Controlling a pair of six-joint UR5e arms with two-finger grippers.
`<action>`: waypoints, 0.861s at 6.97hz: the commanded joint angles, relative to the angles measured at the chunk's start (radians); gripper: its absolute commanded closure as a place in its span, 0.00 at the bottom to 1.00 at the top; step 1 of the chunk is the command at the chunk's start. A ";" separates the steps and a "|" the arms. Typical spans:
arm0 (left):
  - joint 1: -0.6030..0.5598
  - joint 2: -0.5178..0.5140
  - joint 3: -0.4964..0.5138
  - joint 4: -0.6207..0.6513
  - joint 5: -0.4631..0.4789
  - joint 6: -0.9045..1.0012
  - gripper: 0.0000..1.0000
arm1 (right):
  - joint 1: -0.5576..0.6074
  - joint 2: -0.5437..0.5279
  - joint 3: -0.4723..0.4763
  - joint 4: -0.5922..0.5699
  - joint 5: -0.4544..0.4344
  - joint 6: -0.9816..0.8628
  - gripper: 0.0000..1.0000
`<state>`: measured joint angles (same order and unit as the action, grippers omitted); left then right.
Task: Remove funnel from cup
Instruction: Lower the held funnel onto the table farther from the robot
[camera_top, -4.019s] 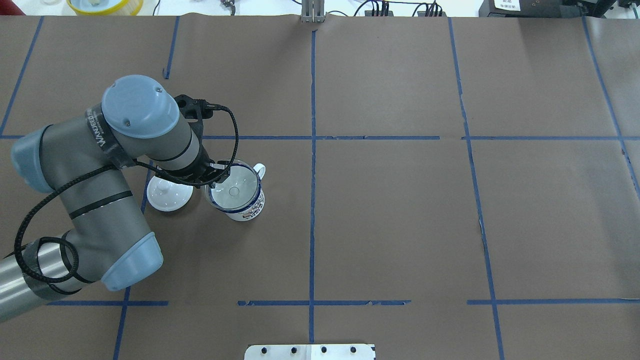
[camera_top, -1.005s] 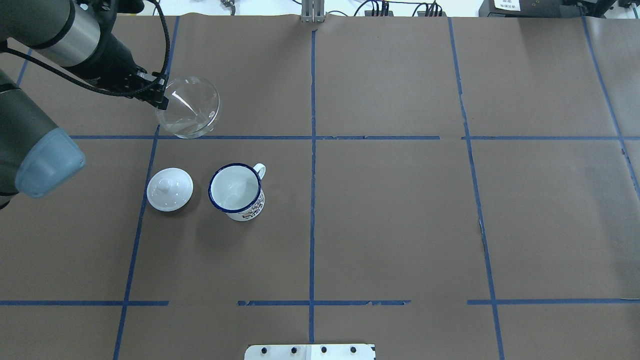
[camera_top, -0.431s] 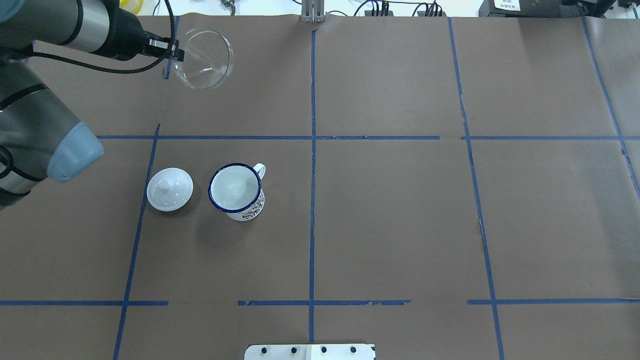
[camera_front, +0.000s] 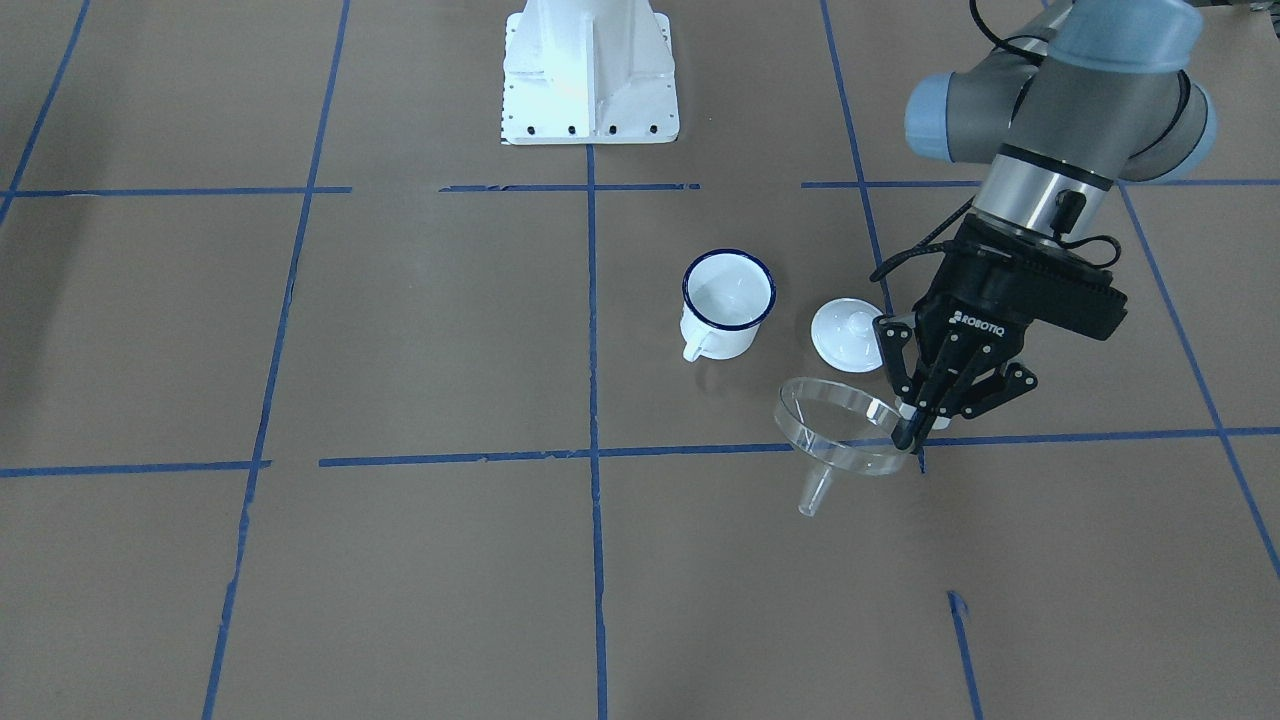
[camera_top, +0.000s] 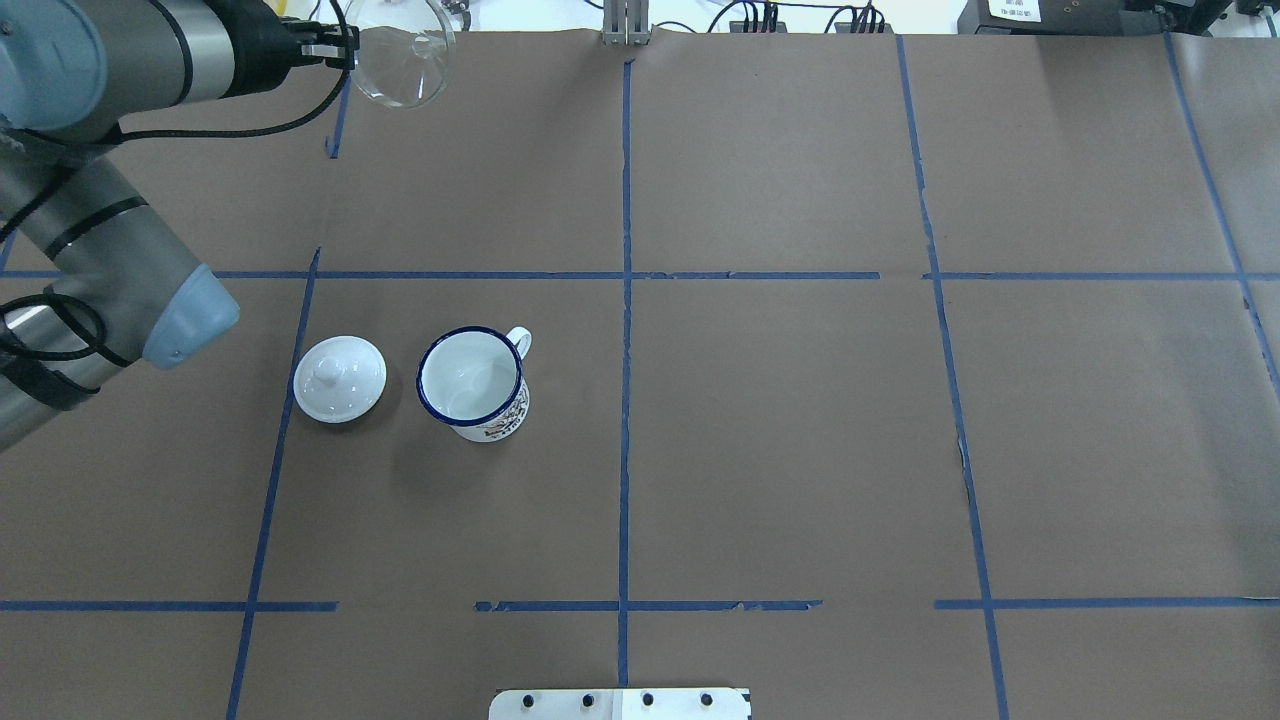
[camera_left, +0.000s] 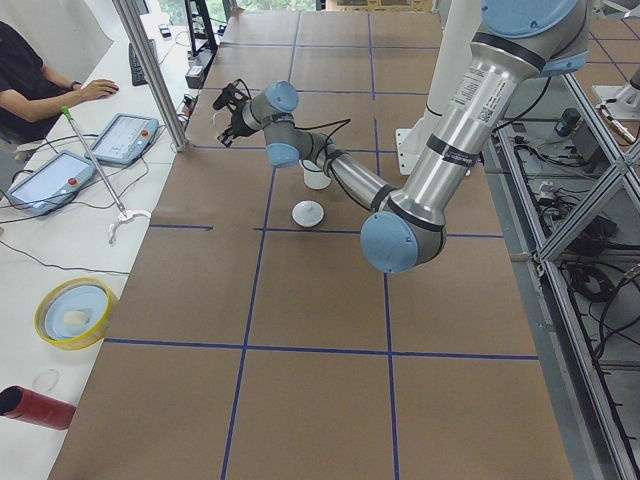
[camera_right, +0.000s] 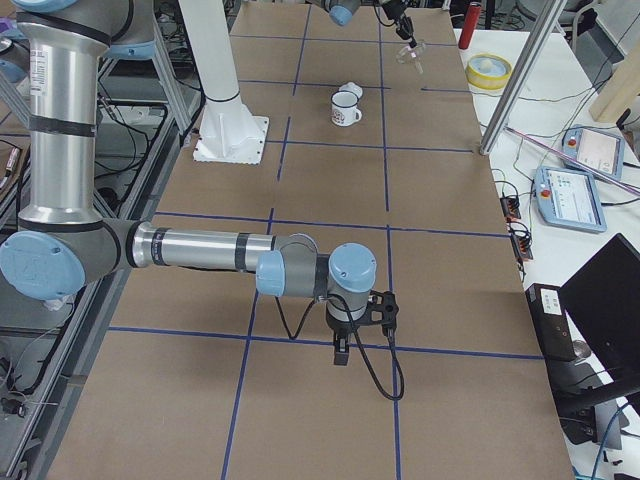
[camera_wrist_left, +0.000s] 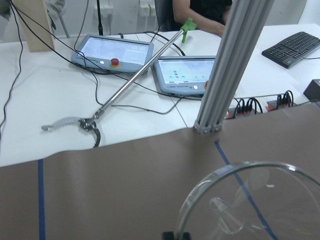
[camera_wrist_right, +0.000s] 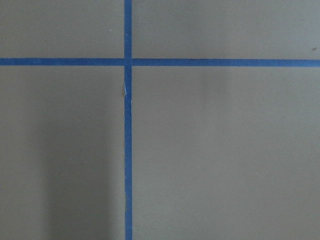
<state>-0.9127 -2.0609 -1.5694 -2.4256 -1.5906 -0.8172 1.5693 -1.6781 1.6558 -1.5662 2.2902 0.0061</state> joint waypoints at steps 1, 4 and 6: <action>0.084 -0.001 0.100 -0.121 0.288 0.042 1.00 | 0.000 0.000 -0.001 0.000 0.000 0.000 0.00; 0.208 0.057 0.203 -0.341 0.475 0.024 1.00 | 0.000 0.000 -0.001 0.000 0.000 0.000 0.00; 0.305 0.077 0.232 -0.356 0.602 -0.080 1.00 | 0.000 0.000 -0.001 0.000 0.000 0.000 0.00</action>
<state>-0.6630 -1.9948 -1.3545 -2.7677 -1.0552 -0.8454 1.5693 -1.6781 1.6552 -1.5662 2.2902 0.0061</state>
